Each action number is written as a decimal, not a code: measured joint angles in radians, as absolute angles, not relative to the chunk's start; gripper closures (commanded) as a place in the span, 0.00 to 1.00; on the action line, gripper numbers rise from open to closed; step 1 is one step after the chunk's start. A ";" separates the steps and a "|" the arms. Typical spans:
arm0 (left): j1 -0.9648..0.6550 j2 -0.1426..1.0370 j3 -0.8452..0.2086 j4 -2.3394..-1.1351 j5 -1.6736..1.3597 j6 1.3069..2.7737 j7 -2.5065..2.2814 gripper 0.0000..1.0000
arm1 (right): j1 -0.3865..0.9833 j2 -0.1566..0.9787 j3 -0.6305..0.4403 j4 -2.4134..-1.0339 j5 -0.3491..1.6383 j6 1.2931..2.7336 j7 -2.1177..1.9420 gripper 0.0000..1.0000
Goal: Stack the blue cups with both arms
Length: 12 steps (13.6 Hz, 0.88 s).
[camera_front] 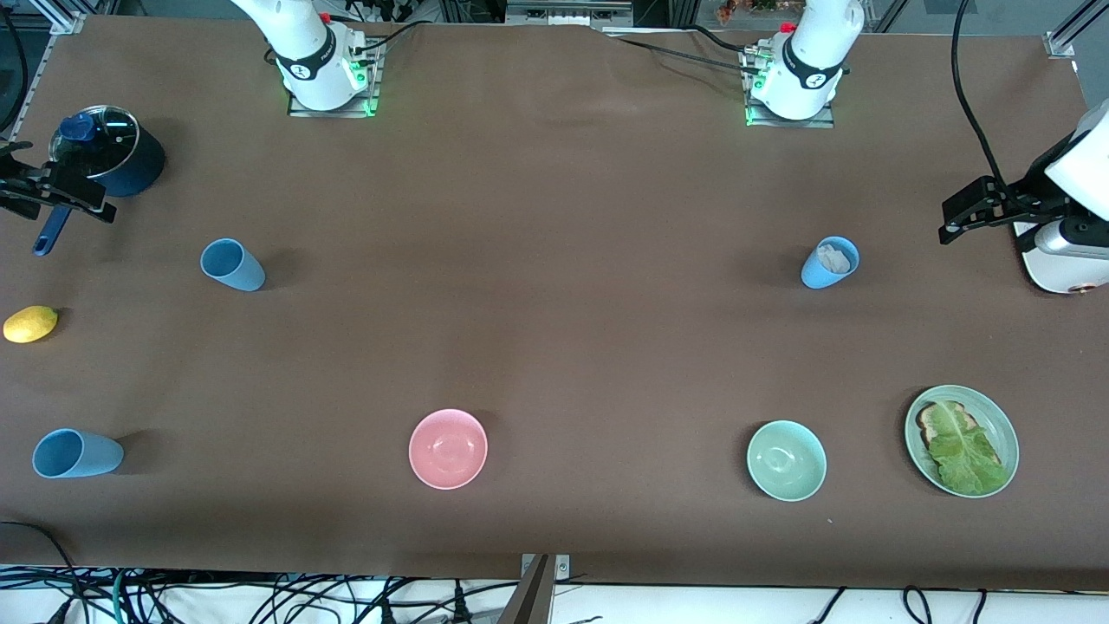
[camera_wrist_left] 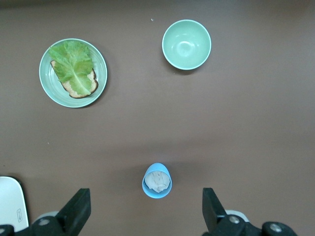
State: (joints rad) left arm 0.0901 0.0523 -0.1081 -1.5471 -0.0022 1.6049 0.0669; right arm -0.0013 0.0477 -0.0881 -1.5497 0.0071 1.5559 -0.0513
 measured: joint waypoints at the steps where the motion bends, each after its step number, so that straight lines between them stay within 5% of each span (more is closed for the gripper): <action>1: 0.091 0.055 -0.108 -1.547 -0.002 1.592 0.067 0.00 | -0.001 0.048 -0.088 -1.550 0.007 1.556 -0.051 0.00; 12: 0.111 0.180 -0.103 -1.554 -0.005 1.557 0.063 0.00 | -0.001 0.048 -0.088 -1.550 0.007 1.556 -0.051 0.00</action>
